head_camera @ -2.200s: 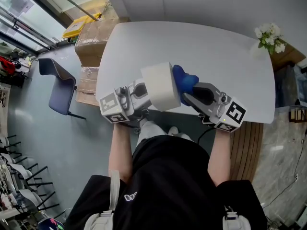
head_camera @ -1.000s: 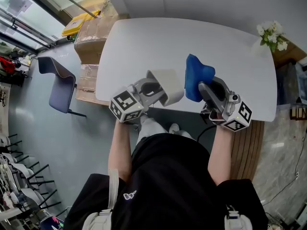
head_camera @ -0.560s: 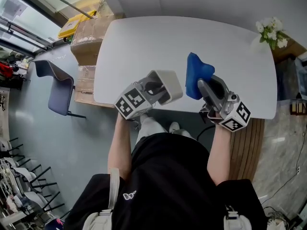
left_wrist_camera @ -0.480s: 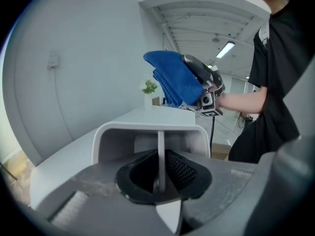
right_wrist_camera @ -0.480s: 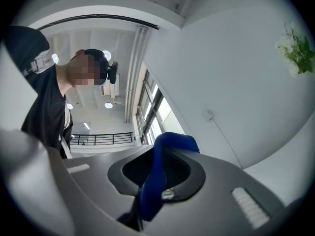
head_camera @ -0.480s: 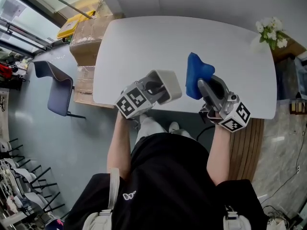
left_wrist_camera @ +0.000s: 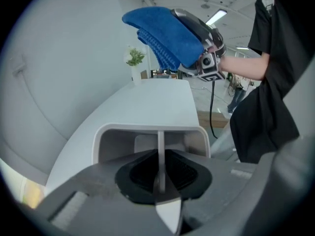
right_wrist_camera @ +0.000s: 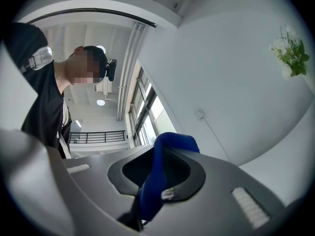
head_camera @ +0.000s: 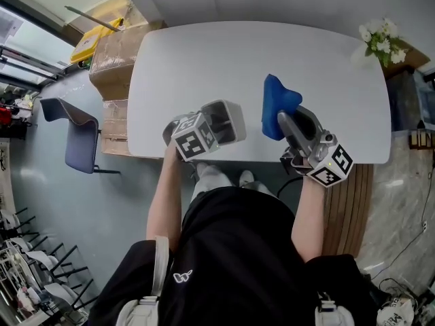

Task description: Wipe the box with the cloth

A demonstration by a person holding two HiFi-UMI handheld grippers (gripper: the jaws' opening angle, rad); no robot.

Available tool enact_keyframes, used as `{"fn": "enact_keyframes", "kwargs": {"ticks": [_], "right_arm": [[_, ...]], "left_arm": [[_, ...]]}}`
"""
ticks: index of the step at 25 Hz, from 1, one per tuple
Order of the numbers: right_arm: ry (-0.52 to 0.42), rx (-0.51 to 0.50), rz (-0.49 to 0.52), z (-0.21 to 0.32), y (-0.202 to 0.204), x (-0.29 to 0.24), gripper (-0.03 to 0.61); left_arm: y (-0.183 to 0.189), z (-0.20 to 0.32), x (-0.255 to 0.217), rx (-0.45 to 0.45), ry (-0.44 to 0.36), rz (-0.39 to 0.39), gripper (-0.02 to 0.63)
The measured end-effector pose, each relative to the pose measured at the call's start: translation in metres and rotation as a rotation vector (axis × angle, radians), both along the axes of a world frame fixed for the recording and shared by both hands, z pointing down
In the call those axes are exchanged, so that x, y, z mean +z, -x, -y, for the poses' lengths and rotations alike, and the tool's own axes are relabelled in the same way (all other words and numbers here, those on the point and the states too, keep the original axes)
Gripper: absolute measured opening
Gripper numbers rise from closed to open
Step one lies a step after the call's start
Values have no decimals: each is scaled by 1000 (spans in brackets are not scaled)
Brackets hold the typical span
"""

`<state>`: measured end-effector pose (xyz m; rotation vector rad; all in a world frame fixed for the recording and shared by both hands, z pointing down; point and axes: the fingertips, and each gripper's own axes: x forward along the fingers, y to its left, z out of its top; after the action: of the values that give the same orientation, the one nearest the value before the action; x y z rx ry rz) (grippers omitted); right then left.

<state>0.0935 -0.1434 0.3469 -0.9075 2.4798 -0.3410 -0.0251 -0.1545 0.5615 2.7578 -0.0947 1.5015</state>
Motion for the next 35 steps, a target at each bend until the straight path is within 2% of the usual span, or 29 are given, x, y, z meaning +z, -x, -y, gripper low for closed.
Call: {"fn": "enact_keyframes", "kwargs": {"ticks": [4,8,11,26,31,35], "right_arm": [[15,27,-7,6,-5,4,52],[31,52,-14,12,-9,9,52],[47,70,-15,17,-10,13,52],[77,96,-22,28,-9,18,52],[78,87,-22,27,-9,18,52],[83,81,-25,26,-9,19,52]], "left_arm": [[-2,2,18,57,11,79,51],[2,8,43,108,5,197,52],[1,12,53,126,5,246,52],[-8,12,81,190,13,393,52],[-16,18,87,196,-40,447,55],[-15,25,88,145,-102,424,64]]}}
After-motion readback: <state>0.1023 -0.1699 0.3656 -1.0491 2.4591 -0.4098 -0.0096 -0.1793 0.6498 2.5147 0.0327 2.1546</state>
